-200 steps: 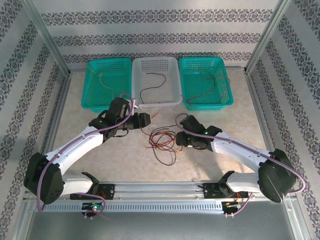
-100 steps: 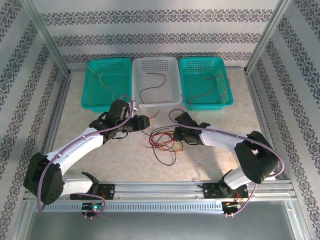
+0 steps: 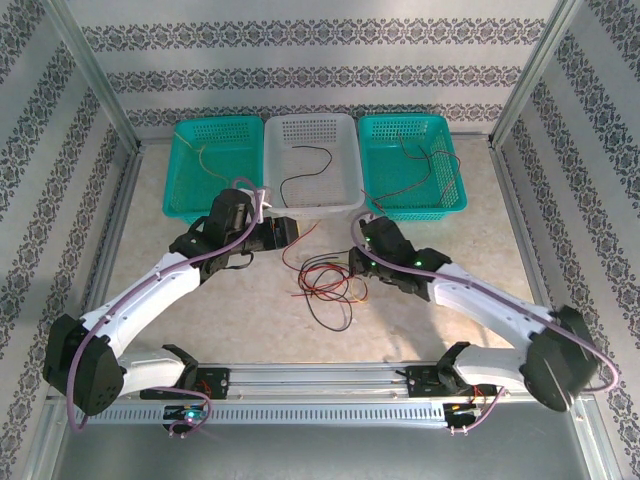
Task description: Untangle the cables
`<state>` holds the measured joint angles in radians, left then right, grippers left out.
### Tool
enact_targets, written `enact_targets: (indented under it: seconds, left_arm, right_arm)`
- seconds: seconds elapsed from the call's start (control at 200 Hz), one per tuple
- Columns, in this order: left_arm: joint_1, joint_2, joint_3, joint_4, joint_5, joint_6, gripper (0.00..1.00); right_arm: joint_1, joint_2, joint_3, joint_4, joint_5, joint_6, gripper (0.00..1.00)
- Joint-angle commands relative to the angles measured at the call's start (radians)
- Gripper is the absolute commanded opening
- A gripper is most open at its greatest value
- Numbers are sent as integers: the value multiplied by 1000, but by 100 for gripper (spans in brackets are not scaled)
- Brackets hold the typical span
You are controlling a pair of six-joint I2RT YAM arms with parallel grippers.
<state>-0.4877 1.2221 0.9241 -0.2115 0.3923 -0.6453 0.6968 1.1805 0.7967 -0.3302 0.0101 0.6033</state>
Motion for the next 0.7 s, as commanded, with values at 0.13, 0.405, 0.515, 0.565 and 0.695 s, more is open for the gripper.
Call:
enact_targets:
  seconds: [0.13,0.405,0.515,0.565,0.695]
  left_arm:
    - [14,7,65,22,37,35,50]
    - [15,5,48,-15,22,40,50]
    - [15,0,33,-22,23,38,51]
    - [15,-2,30,-24,24,38,51]
    - [15,-8,26,-28,21,41,52]
  right_arm:
    - [-7,-110,65,-127,15,-104,6]
    - [-25,123,66,-89,84,17,47]
    - [-35,220,62,-23,81,52,48]
    - [-37,268,68,-3,70,56,46]
    - [-37,377,97,11,64,55,40]
